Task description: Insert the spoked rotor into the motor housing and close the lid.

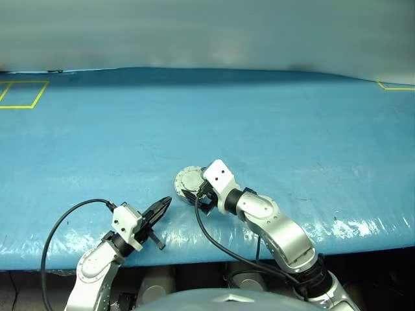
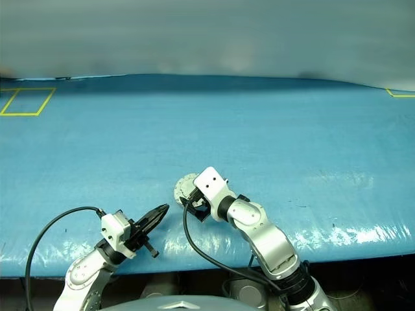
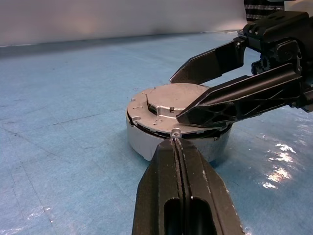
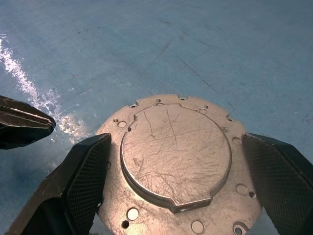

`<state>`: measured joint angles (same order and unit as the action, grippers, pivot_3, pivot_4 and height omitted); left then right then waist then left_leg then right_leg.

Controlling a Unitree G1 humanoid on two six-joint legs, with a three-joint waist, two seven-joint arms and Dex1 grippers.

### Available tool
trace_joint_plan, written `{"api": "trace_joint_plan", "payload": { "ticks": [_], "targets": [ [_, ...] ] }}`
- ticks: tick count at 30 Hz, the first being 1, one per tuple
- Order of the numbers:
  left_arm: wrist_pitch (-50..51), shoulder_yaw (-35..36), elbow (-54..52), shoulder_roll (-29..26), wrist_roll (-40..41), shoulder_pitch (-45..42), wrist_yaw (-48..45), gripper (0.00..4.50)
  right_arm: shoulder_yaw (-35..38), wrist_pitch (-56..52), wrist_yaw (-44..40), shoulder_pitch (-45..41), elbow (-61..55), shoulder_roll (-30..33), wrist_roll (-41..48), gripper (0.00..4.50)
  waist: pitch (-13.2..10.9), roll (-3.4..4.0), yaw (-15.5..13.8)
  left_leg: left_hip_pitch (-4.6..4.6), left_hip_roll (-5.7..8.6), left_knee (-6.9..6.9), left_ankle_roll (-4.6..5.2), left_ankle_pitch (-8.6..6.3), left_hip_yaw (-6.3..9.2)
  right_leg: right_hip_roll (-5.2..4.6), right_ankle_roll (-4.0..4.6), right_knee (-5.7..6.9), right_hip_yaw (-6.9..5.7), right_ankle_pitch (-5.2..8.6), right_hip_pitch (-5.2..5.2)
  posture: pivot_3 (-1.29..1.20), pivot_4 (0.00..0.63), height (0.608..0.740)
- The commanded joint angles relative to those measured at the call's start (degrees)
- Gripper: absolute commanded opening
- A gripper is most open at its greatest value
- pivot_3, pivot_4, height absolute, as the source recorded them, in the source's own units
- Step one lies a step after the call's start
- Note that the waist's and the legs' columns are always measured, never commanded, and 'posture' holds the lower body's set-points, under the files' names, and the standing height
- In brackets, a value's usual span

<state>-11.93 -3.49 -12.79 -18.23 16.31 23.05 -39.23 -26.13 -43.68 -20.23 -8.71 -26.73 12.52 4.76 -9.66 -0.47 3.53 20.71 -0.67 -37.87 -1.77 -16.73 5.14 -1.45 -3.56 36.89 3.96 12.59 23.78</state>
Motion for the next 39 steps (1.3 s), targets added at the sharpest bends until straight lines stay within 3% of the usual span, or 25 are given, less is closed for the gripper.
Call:
{"api": "trace_joint_plan", "payload": {
  "ticks": [1, 5, 39],
  "targets": [
    [-0.5, -0.3, -0.9, 0.1, 0.1, -0.1, 0.3, 0.00, 0.0, 1.5, 0.3, -0.3, -0.3, -0.6, -0.4, 4.11, 0.0, 0.00, 0.0, 0.00, 0.00, 0.00, 0.00, 0.00, 0.00, 0.00, 0.00, 0.00, 0.00, 0.00, 0.00, 0.00, 0.150, 0.740],
    [-0.4, -0.2, -1.1, 0.0, 0.1, -0.2, 0.6, 0.00, -0.3, 2.0, 0.6, -0.5, -0.1, -0.5, -0.8, 3.03, 0.0, 0.00, 0.0, 0.00, 0.00, 0.00, 0.00, 0.00, 0.00, 0.00, 0.00, 0.00, 0.00, 0.00, 0.00, 0.00, 0.150, 0.740],
    [1.5, -0.9, -3.0, -0.4, 0.1, 0.2, 1.3, 0.00, -3.2, -1.8, 3.0, -0.3, 1.8, -2.2, -3.7, 3.03, 0.0, -0.05, 0.1, -0.07, -0.01, -0.01, 0.00, 0.00, 0.00, 0.01, 0.02, 0.03, 0.01, 0.01, -0.04, 0.00, 0.150, 0.740]
  ]
}}
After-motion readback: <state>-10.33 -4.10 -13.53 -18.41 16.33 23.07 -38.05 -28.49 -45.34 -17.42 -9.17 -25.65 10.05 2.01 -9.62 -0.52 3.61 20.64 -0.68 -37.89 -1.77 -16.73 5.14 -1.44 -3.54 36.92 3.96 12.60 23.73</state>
